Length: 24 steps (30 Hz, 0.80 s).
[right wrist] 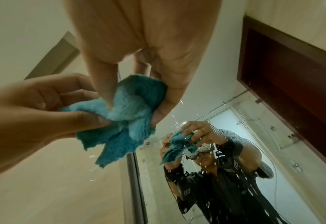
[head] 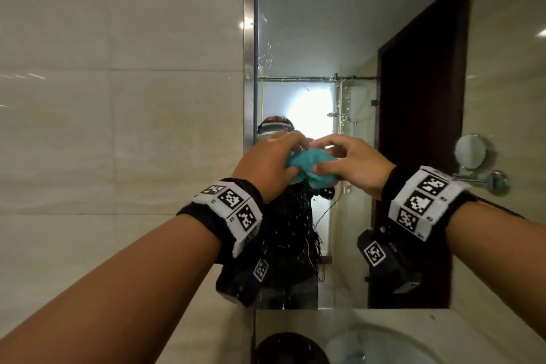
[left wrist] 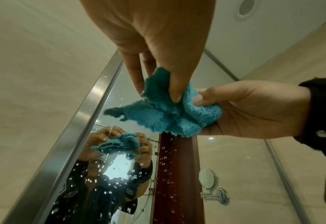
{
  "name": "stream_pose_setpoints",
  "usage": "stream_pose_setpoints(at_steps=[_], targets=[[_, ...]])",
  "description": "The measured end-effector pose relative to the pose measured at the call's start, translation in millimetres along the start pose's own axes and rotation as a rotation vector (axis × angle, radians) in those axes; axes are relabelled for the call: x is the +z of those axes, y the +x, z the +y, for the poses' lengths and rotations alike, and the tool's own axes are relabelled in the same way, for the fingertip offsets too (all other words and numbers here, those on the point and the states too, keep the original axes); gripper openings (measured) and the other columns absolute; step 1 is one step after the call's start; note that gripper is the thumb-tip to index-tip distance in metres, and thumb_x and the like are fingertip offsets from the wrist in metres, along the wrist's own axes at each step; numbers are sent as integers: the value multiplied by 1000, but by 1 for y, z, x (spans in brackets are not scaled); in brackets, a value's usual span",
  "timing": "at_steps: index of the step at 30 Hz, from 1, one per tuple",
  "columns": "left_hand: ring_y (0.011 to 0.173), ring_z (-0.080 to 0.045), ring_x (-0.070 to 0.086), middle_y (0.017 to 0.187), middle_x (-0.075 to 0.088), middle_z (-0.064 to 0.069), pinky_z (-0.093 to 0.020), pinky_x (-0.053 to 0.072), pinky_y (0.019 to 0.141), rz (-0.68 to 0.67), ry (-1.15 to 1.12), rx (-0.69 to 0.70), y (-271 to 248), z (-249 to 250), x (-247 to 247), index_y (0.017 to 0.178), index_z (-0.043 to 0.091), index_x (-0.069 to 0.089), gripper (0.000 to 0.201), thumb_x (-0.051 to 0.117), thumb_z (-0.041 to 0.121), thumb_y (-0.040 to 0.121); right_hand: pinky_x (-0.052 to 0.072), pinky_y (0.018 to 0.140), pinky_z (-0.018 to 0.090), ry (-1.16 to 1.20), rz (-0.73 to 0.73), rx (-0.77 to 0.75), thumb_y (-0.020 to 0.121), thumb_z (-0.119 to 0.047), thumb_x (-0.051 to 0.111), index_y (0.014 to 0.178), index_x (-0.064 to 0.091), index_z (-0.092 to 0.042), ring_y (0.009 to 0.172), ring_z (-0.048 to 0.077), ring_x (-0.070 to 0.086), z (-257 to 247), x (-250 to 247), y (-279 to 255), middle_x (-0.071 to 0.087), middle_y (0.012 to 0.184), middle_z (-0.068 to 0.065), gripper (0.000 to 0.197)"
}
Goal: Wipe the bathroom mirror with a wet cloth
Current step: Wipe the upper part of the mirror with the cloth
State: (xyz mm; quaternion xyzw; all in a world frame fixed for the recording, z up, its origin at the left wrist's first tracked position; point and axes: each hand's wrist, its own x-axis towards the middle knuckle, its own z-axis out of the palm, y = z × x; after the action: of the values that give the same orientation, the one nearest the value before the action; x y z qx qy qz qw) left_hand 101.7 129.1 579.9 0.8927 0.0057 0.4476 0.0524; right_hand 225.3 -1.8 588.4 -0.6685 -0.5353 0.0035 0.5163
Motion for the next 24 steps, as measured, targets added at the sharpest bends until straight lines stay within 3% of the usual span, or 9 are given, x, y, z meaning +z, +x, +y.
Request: stream_pose_setpoints(at_steps=[3, 5, 9, 12, 14, 16, 19, 21, 24], targets=[[101, -12, 55, 116, 55, 5, -34, 52, 88, -21, 35, -11, 12, -6, -2, 118, 24, 52, 38, 65, 18, 83, 56, 72, 23, -177, 108, -165, 76, -4, 71, 105, 61, -23, 94, 17, 63, -2, -11, 16, 62, 105, 0, 36], [104, -14, 55, 124, 52, 3, -36, 52, 88, -22, 91, -25, 23, -13, -3, 125, 27, 48, 46, 66, 26, 82, 54, 73, 17, -308, 198, -298, 77, -3, 69, 107, 60, -24, 95, 10, 60, -7, -19, 28, 61, 108, -3, 38], [119, -17, 46, 134, 47, 3, -40, 45, 97, 30, 219, -34, 51, -23, -9, 136, 25, 39, 59, 63, 36, 83, 36, 93, 20, -596, 387, -458, 83, -9, 62, 128, 51, -24, 105, 12, 46, -15, -41, 61, 50, 119, 3, 49], [135, -21, 31, 150, 30, 0, -42, 34, 108, 32, 382, -47, 71, -26, -13, 144, 23, 29, 70, 61, 40, 84, 36, 101, 26, -679, 491, -461, 87, -17, 58, 134, 46, -29, 111, 18, 44, -21, -53, 84, 42, 123, 3, 50], [142, -21, 18, 157, 14, -1, -43, 26, 113, 15, 486, -61, 84, -28, -14, 148, 23, 19, 79, 60, 43, 84, 34, 102, 37, -807, 588, -485, 88, -24, 58, 132, 48, -31, 112, 22, 44, -26, -57, 95, 45, 122, 3, 46], [145, -22, 8, 159, 3, -2, -43, 19, 116, 4, 550, -75, 98, -29, -15, 150, 21, 9, 90, 61, 48, 83, 26, 95, 39, -1038, 670, -474, 88, -30, 57, 126, 52, -33, 112, 24, 41, -30, -59, 102, 50, 121, 0, 39], [145, -24, 0, 158, -6, -7, -43, 14, 118, -7, 596, -108, 116, -32, -16, 151, 16, 0, 105, 64, 56, 78, 29, 89, 37, -1229, 565, -400, 85, -27, 56, 119, 58, -30, 108, 24, 41, -24, -55, 110, 53, 122, -2, 34], [145, -25, -3, 158, -10, -9, -42, 13, 118, -23, 627, -121, 126, -34, -18, 150, 13, -3, 110, 66, 56, 76, 36, 92, 35, -1166, 479, -377, 82, -25, 56, 120, 58, -22, 108, 25, 44, -14, -48, 112, 52, 124, 4, 38], [145, -26, -8, 157, -14, -11, -41, 8, 119, -30, 682, -114, 138, -36, -24, 150, 10, -7, 118, 68, 59, 73, 39, 93, 34, -1055, 489, -382, 85, -42, 49, 123, 55, -16, 114, 25, 42, -7, -42, 114, 47, 128, 8, 47]])
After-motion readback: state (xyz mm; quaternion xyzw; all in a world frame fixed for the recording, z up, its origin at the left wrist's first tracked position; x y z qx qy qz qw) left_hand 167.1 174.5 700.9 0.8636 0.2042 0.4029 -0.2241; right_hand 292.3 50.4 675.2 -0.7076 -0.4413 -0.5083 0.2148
